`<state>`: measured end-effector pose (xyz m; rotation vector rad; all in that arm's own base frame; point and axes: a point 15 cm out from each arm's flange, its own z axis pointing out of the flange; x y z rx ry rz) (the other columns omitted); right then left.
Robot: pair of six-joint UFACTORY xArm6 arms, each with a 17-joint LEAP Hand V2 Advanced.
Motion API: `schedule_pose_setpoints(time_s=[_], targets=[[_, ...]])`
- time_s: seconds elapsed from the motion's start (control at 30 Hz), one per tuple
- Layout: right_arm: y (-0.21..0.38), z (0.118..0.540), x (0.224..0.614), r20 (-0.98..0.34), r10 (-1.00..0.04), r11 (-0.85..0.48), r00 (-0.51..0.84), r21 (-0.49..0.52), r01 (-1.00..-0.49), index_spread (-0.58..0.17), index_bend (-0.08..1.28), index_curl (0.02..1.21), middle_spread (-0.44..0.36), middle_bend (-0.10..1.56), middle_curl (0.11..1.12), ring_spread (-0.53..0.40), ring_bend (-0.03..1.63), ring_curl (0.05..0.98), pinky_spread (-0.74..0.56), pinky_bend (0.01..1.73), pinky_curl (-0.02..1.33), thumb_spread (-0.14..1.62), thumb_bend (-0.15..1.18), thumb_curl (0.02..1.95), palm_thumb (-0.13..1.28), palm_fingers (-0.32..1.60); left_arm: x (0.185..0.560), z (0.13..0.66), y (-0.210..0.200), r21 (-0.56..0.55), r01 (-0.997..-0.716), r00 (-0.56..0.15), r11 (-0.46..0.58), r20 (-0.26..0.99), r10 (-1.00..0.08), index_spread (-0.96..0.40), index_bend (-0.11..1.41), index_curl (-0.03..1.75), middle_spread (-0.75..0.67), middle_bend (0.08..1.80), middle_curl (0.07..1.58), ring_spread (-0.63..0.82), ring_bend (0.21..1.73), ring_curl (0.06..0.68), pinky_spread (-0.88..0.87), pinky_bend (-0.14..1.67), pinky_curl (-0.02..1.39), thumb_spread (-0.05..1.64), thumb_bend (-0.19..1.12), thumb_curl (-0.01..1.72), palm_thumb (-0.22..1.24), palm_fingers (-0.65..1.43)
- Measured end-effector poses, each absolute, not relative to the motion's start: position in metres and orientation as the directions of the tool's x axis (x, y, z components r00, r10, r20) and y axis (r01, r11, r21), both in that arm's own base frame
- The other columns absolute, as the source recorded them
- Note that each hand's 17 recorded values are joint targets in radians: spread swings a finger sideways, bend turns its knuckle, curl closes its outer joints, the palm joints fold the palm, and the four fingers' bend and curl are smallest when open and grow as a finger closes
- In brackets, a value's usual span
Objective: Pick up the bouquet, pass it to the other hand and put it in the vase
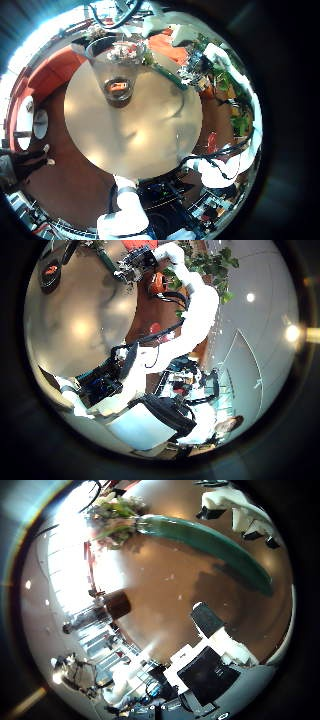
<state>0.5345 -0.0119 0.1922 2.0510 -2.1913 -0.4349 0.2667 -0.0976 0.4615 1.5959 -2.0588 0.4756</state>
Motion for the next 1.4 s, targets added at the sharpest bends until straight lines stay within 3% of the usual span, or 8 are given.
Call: schedule_pose_setpoints(time_s=[0.33, 0.63, 0.8, 0.87, 1.0, 1.1, 1.23, 1.4], targets=[[-0.005, 0.168, 0.538, -0.099, -0.990, 0.071, -0.105, 0.305, -0.950, -0.256, 0.46, 0.58, -0.082, 0.80, 0.57, -0.141, 1.06, 0.490, 0.04, 0.67, 0.46, 1.02, -0.02, 0.58, 0.70, 0.24, 0.268, 0.460, -0.098, 0.028, -0.966, -0.196, 0.258, 0.574, -0.795, 0.18, 0.19, 0.39, 0.41, 0.20, 0.34, 0.58, 0.46, 0.200, 0.53, 0.18, 0.25, 1.09, -0.02, 0.33, 0.41, 0.14], [-0.005, 0.157, 0.534, -0.067, -0.994, 0.064, -0.091, 0.330, -0.942, -0.306, 0.44, 0.57, -0.128, 0.83, 0.59, -0.210, 1.15, 0.507, -0.12, 0.76, 0.44, 0.99, -0.02, 0.56, 0.78, 0.55, 0.269, 0.460, -0.098, 0.028, -0.966, -0.195, 0.257, 0.574, -0.795, 0.18, 0.19, 0.39, 0.41, 0.20, 0.34, 0.58, 0.46, 0.200, 0.53, 0.18, 0.25, 1.09, -0.02, 0.33, 0.41, 0.14], [-0.003, 0.155, 0.532, -0.062, -0.994, 0.062, -0.088, 0.340, -0.938, -0.392, 0.53, 0.62, -0.175, 0.90, 0.63, -0.234, 1.17, 0.506, -0.34, 0.91, 0.46, 0.96, -0.01, 0.57, 0.86, 1.03, 0.268, 0.460, -0.098, 0.029, -0.966, -0.196, 0.259, 0.574, -0.796, 0.18, 0.19, 0.39, 0.41, 0.20, 0.34, 0.58, 0.46, 0.200, 0.53, 0.18, 0.25, 1.09, -0.02, 0.33, 0.41, 0.14], [-0.004, 0.156, 0.531, -0.054, -0.995, 0.061, -0.084, 0.339, -0.939, -0.403, 0.64, 0.68, -0.189, 0.94, 0.66, -0.234, 1.19, 0.530, -0.36, 0.99, 0.51, 0.94, 0.00, 0.58, 0.91, 1.21, 0.268, 0.460, -0.097, 0.028, -0.966, -0.196, 0.258, 0.573, -0.796, 0.18, 0.19, 0.39, 0.41, 0.20, 0.34, 0.58, 0.46, 0.200, 0.53, 0.18, 0.25, 1.09, -0.02, 0.33, 0.41, 0.14], [-0.006, 0.157, 0.535, -0.023, -0.997, 0.066, -0.078, 0.325, -0.944, -0.406, 0.82, 0.81, -0.212, 1.07, 0.74, -0.236, 1.27, 0.583, -0.33, 1.18, 0.60, 0.91, 0.02, 0.62, 1.01, 1.21, 0.268, 0.459, -0.097, 0.030, -0.966, -0.195, 0.258, 0.572, -0.796, 0.18, 0.19, 0.39, 0.41, 0.20, 0.34, 0.58, 0.46, 0.200, 0.53, 0.18, 0.25, 1.09, -0.02, 0.33, 0.41, 0.14], [-0.008, 0.169, 0.548, -0.024, -0.996, 0.080, -0.089, 0.260, -0.962, -0.393, 0.92, 0.88, -0.216, 1.16, 0.80, -0.238, 1.33, 0.623, -0.30, 1.27, 0.65, 0.89, 0.05, 0.66, 1.10, 1.16, 0.268, 0.460, -0.096, 0.026, -0.965, -0.198, 0.259, 0.572, -0.796, 0.18, 0.19, 0.39, 0.41, 0.20, 0.34, 0.58, 0.46, 0.200, 0.53, 0.18, 0.25, 1.09, -0.02, 0.33, 0.41, 0.14], [-0.016, 0.219, 0.582, -0.034, -0.995, 0.093, -0.095, 0.062, -0.994, -0.369, 1.02, 0.94, -0.210, 1.24, 0.86, -0.236, 1.38, 0.666, -0.26, 1.33, 0.71, 0.89, 0.08, 0.73, 1.16, 1.12, 0.269, 0.460, -0.096, 0.023, -0.965, -0.200, 0.260, 0.574, -0.794, 0.18, 0.19, 0.39, 0.41, 0.19, 0.34, 0.58, 0.46, 0.201, 0.53, 0.18, 0.25, 1.09, -0.02, 0.33, 0.41, 0.14], [-0.025, 0.282, 0.575, -0.044, -0.994, 0.101, -0.098, -0.060, -0.993, -0.337, 1.08, 0.97, -0.196, 1.29, 0.89, -0.226, 1.42, 0.706, -0.22, 1.36, 0.77, 0.88, 0.09, 0.81, 1.18, 1.09, 0.268, 0.461, -0.090, 0.019, -0.967, -0.199, 0.256, 0.575, -0.794, 0.18, 0.19, 0.39, 0.41, 0.19, 0.34, 0.58, 0.46, 0.201, 0.53, 0.18, 0.25, 1.09, -0.02, 0.33, 0.41, 0.14]])
